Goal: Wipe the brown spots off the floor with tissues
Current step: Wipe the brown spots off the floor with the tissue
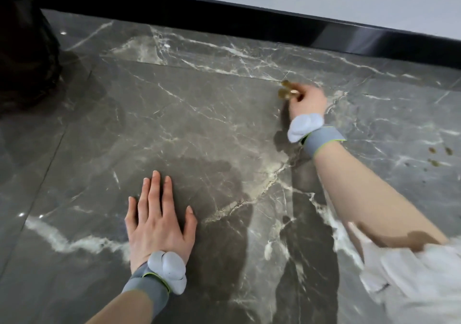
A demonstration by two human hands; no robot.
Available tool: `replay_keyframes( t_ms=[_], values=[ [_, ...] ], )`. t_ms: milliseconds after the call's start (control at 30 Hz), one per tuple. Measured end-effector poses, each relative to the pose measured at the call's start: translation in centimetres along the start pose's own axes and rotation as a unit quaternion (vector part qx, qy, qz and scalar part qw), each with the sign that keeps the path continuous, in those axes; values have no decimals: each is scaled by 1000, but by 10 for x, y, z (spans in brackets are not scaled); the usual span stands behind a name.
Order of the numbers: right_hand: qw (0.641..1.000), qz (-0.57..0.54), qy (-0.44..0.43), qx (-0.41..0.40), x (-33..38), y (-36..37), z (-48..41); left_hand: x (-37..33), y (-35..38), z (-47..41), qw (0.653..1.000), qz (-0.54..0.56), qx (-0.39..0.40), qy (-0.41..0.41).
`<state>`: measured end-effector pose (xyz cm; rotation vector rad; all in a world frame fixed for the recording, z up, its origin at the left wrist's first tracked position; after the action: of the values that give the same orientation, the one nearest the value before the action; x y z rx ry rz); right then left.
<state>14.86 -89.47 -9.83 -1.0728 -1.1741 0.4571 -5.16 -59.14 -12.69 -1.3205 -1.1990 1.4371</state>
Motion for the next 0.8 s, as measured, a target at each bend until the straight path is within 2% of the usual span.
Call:
replay_keyframes(
  t_ms=[100,167,233,300,367,400,467,533,600,667,733,800],
  values=[
    [970,-13,-216,109,68,41,51,0,-1,-1,1000,-5,4,-1],
    [946,-25,-302,116,79,46,69,0,-1,-2,1000,-7,7,-2],
    [967,-15,-253,33,52,30,47,2,0,-3,1000,-5,6,-3],
    [993,15,-103,-52,3,3,11,0,0,-1,1000,-6,5,0],
    [995,28,34,-85,-29,-13,-13,1,0,-2,1000,-6,4,-1],
    [994,34,60,-80,-29,-13,-19,1,0,-2,1000,-7,6,-1],
    [998,41,19,-47,-4,0,-18,0,1,-1,1000,-8,12,1],
    [996,1,-90,14,41,27,1,1,1,-2,1000,-7,13,-4],
    [970,-32,-228,74,81,50,38,1,1,-1,1000,-4,15,-4],
    [942,-33,-319,101,94,55,62,1,0,-1,1000,-1,16,-3],
    [957,-12,-283,62,75,41,42,1,2,-2,1000,2,17,-1],
    [989,34,-147,-4,31,18,5,1,2,-2,1000,3,18,-2]
  ],
)
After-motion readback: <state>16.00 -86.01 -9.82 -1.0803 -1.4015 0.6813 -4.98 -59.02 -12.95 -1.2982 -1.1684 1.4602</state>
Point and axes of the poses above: each hand's wrist, its own z-axis away from the middle knuckle, its own y-axis out of the palm, x = y × z, the point moved 7 cm from there along -z, towards the middle knuckle, and after that the axes turned 1 degree about z, right-handed, at the moved point
